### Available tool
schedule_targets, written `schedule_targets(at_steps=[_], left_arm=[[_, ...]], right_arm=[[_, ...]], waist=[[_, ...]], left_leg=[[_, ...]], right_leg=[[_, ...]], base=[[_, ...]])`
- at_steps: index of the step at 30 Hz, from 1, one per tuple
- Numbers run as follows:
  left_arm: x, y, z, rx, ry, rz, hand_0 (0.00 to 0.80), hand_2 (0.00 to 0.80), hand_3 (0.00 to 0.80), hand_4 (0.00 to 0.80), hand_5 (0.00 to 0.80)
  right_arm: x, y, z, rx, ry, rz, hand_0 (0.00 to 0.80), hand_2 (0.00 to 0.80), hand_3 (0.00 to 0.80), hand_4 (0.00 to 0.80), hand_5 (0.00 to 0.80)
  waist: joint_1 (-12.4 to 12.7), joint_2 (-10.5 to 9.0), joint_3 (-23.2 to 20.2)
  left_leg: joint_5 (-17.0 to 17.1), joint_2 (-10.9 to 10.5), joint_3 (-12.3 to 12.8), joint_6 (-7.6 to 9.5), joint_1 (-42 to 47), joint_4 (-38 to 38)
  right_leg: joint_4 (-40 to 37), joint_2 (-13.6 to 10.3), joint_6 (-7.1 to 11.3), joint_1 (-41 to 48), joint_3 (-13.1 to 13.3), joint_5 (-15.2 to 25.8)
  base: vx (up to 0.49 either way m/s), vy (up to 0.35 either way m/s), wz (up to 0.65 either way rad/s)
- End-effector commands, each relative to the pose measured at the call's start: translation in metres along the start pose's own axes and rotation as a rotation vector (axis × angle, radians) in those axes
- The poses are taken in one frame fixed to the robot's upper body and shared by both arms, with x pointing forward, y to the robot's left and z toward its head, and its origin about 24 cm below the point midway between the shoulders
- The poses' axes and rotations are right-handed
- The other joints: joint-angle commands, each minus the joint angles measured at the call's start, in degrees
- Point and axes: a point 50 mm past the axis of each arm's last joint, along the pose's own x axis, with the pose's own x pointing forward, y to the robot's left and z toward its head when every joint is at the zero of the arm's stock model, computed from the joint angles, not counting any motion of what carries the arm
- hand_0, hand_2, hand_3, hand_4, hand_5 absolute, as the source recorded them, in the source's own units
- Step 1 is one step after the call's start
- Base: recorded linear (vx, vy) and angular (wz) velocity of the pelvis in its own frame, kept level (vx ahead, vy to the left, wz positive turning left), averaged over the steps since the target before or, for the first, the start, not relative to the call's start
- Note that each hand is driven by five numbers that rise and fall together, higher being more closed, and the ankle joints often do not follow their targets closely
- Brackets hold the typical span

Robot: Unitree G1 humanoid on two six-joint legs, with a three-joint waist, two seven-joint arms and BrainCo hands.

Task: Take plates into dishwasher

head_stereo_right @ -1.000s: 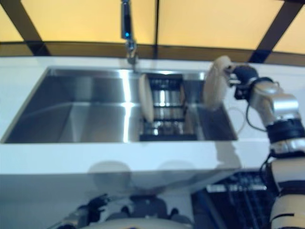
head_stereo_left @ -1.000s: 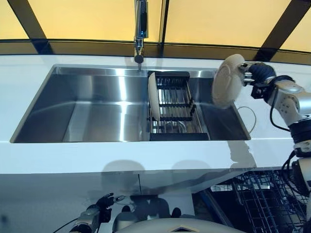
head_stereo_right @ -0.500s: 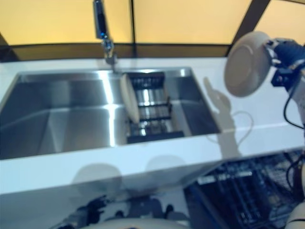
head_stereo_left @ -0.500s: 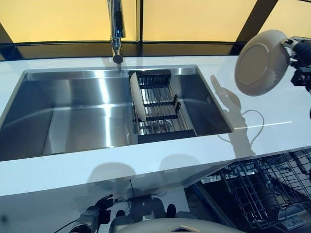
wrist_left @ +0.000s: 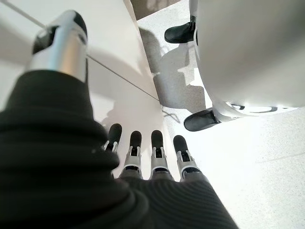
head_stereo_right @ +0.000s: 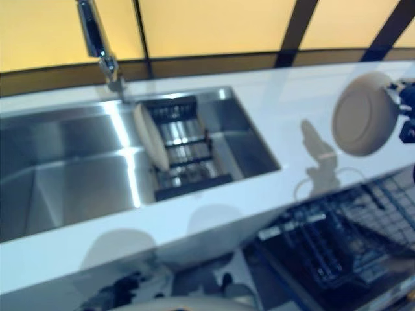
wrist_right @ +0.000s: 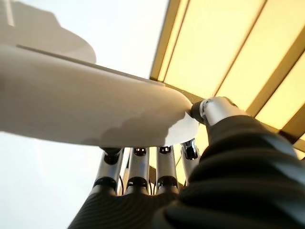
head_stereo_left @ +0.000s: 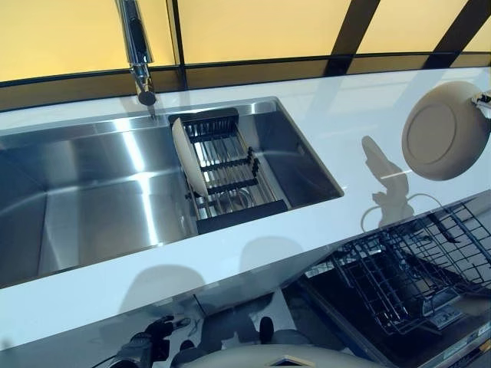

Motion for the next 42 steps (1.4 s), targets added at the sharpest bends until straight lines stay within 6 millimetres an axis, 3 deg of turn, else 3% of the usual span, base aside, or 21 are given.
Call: schedule_targets(at_steps=[1,11,21,27,34,42], left_arm=[[0.001,0.011,0.020,-0.032,-0.077,0.032,0.000,0.000,0.000,0.000,0.000],[-0.001,0.022,0.019,-0.058,-0.082,0.063,0.000,0.000,0.000,0.000,0.000],[-0.002,0.026,0.023,-0.050,-0.093,0.064,0.000,0.000,0.000,0.000,0.000],[-0.003,0.028,0.026,-0.038,-0.100,0.062,0.000,0.000,0.000,0.000,0.000],[-0.003,0.028,0.030,-0.042,-0.106,0.058,0.000,0.000,0.000,0.000,0.000],[-0.001,0.021,0.035,-0.028,-0.116,0.041,0.000,0.000,0.000,0.000,0.000]], right_arm=[[-0.012,-0.014,0.025,-0.056,-0.136,-0.026,0.800,0.800,0.800,0.800,0.800],[-0.027,-0.027,-0.041,-0.112,0.047,-0.024,0.800,0.800,0.800,0.800,0.800],[-0.036,-0.028,-0.083,-0.168,0.185,0.022,0.800,0.800,0.800,0.800,0.800],[-0.040,-0.026,-0.095,-0.224,0.223,0.059,0.800,0.800,0.800,0.800,0.800],[-0.035,-0.001,-0.106,-0.324,0.228,0.151,0.800,0.800,0.800,0.800,0.800],[-0.027,0.037,-0.131,-0.432,0.250,0.246,0.800,0.800,0.800,0.800,0.800]], waist=[[0.0,-0.41,-1.5],[-1.5,-0.17,-0.9],[-1.5,0.06,-0.4],[-1.4,0.00,-0.2],[-1.4,0.12,0.2],[-0.5,0.54,0.5]], left_leg=[[-3.5,-0.3,-0.1,2.93,0.2,0.2],[-3.5,-0.1,0.5,3.29,-0.2,0.2],[-3.4,-0.1,0.6,3.43,-0.6,0.2],[-3.3,-0.1,0.5,3.48,-1.0,0.3],[-3.0,0.0,0.4,3.53,-1.1,0.4],[-3.0,0.0,0.2,3.57,-1.0,0.5]], right_leg=[[2.7,0.0,4.21,0.1,0.1,-2.4],[3.3,0.3,4.37,-1.0,0.8,-2.2],[3.5,0.3,4.45,-1.4,0.5,-2.1],[3.8,0.4,4.40,-1.6,0.4,-2.2],[4.0,0.5,4.40,-1.8,0.5,-2.1],[3.9,0.2,4.39,-1.3,-0.1,-2.3]], base=[[-0.014,-0.028,-0.08],[-0.013,-0.029,-0.10],[-0.001,-0.014,-0.02],[0.002,-0.005,0.00],[0.000,0.000,0.00],[0.000,0.000,0.00]])
